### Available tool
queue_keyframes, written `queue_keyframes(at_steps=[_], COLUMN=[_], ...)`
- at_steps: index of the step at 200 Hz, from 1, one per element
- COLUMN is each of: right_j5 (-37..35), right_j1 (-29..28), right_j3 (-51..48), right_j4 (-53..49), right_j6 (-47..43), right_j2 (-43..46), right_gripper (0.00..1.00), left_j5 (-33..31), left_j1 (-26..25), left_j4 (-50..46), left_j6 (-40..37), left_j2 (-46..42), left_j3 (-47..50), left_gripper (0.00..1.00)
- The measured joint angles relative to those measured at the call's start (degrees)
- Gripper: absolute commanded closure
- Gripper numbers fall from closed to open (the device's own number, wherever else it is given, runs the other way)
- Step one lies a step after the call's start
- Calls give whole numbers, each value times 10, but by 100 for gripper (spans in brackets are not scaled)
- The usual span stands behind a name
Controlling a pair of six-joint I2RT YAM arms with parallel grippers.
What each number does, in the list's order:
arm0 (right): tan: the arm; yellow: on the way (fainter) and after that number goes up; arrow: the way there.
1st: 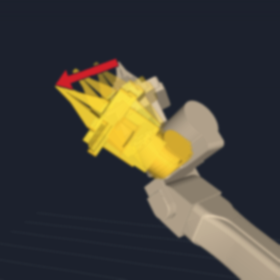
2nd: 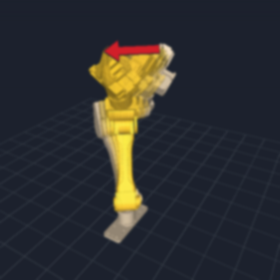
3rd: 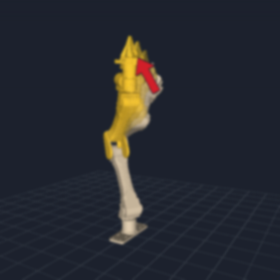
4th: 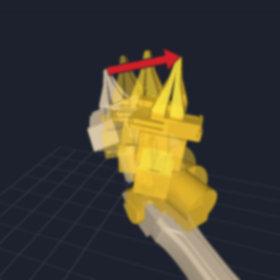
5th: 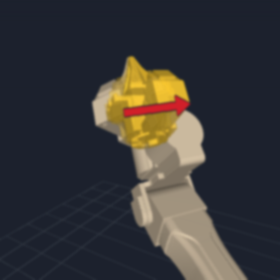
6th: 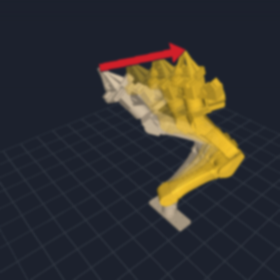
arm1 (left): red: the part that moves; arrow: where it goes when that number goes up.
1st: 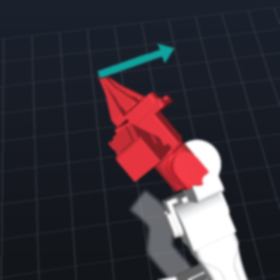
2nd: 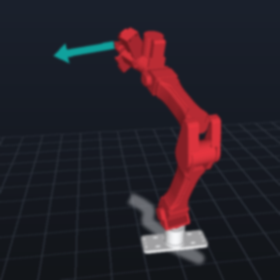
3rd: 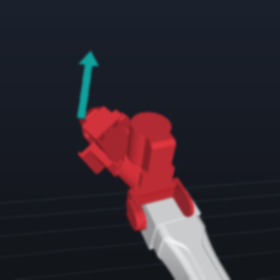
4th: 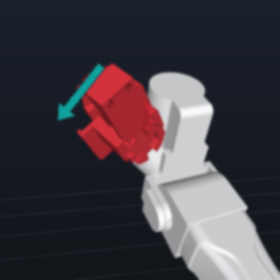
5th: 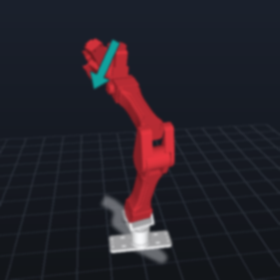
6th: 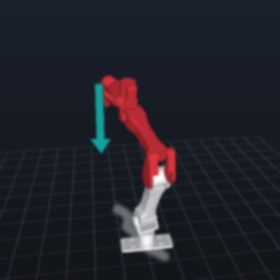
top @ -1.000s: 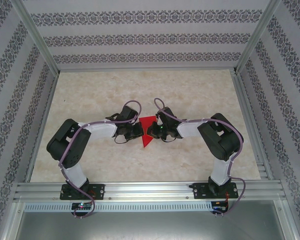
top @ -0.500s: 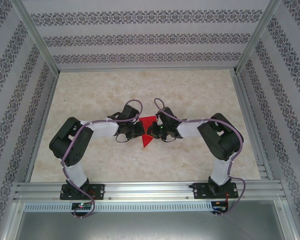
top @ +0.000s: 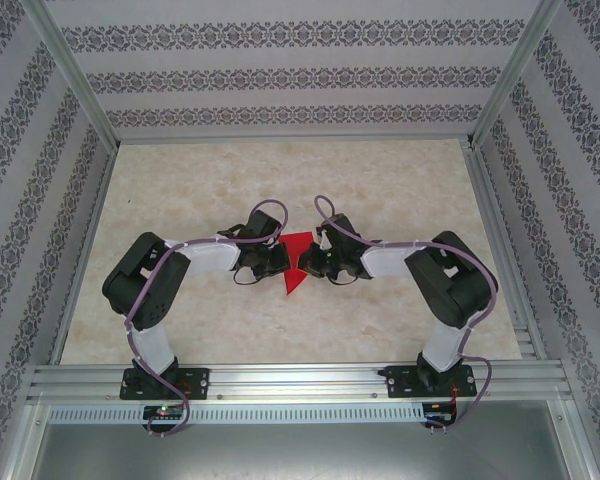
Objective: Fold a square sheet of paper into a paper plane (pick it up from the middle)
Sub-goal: Third fold the triangle at the center of the table.
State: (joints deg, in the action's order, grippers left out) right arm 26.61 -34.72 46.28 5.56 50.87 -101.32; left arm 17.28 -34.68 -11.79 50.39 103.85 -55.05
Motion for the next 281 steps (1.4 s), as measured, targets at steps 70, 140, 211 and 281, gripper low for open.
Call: queue_keyframes(at_steps=[70,140,211,281], right_j5=[35,37,35,34], right_j1=[-34,-57,-57,-57], right_j3=[-99,-115,-102,-102], right_j4=[74,126,125,123], right_j6=[7,30,32,32], right_j2=[64,63,34,14], right_gripper=[94,94,94,94], left_j5=[-7,-8,-14,-19], left_j1=[-3,-4,-7,-8], left_j4=[3,12,14,16], left_j6=[0,0,1,1], left_j2=[-1,-3,-4,-6], left_j3=[3,9,11,13], left_gripper=[99,100,100,100])
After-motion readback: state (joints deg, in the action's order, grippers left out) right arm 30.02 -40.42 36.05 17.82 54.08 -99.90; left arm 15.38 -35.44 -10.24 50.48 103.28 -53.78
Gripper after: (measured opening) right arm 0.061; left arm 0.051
